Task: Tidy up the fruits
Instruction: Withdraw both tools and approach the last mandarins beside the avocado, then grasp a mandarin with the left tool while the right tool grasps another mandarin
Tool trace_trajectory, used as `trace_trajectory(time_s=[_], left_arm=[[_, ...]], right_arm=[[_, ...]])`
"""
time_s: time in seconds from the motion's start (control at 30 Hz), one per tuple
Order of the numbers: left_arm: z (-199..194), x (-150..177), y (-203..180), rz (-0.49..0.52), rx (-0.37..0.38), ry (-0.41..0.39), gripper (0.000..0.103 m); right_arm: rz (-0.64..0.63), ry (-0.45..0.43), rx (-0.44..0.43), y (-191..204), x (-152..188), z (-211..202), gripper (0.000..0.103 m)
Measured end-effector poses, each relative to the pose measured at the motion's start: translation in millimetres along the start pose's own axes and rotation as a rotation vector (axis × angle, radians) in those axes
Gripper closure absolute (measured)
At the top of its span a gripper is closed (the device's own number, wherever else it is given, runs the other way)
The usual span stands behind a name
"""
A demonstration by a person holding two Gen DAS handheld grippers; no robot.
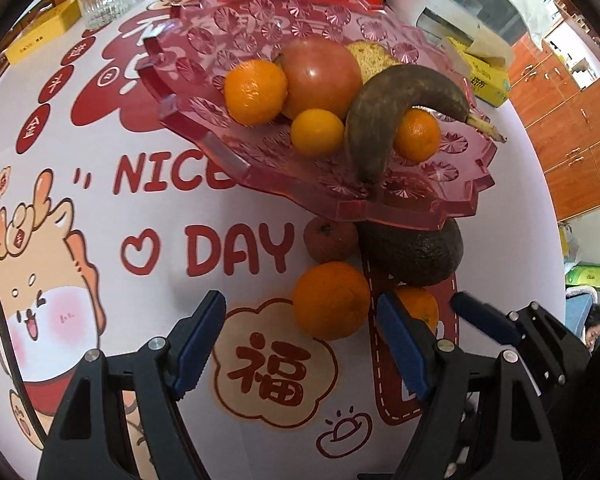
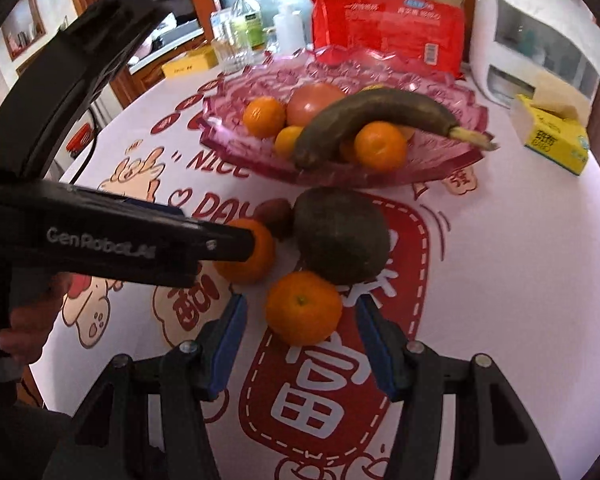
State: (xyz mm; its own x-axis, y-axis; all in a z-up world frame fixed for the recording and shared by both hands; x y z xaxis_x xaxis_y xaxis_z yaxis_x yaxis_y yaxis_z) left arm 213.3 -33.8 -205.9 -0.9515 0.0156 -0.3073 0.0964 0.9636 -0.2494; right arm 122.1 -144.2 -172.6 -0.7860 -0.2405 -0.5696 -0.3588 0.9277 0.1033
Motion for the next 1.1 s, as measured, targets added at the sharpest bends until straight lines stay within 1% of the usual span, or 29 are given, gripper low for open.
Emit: trace_trajectory(time_s=[0.13,0.23,0.37,0.4,0.43,0.53,0.6,0.8,0.93,1.1], left_arm=[[8,-1,-1,-0.01,0.013,0.012,0.026],[15,-2,-2,-0.018,0.026,0.025,0.026],[25,-6,-6,-0.019,0.019,0.035,0.032],[27,-6,-6,-0.019,0.018,0.037,0.035],[28,-7,-6,-0.018,0.019,0.038,0.035],[31,-9,-10,-0.011,0.032,0.04,0.04],[32,-8,-14,-0.003,0.041,0.038,0.047],[35,-10,-30,0.013,0.056,0.04,0.058],[35,-12,-36,0.021,0.049,0.038,0.059],[33,-12,-35,0.02,0.045,0.037,0.061]], right_arm=[[-0.024,0.036,-0.008,4,2,10,0.046],[-0.032,0.046,-0.008,5,4,14,0.046],[-0.034,0.049,-0.003,4,3,18,0.046],[-0.032,0.052,-0.001,3,3,19,0.046],[-0.03,0.056,0.001,2,3,21,0.046],[-0.028,0.06,0.005,1,3,23,0.046],[-0.029,0.062,0.01,0,3,24,0.046],[-0.03,0.06,0.009,-2,3,27,0.047],[-0.03,0.065,-0.002,-2,4,28,0.055],[-0.036,0.067,0.006,0,4,27,0.057]])
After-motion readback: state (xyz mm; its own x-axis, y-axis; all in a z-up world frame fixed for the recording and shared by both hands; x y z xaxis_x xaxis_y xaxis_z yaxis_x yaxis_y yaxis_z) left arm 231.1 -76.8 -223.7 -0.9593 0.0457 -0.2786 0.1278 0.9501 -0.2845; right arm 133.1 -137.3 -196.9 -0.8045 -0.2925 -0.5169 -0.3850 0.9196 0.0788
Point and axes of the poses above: each gripper's, at about its wrist camera, not at the fingertips, and z roughly the way its jaws point, y to its left, x to its underside, the point moved 1 cm from there along z, roughly the way its jaws point, and after that the axes turned 5 degrees about -y, right-handed, at the moved point
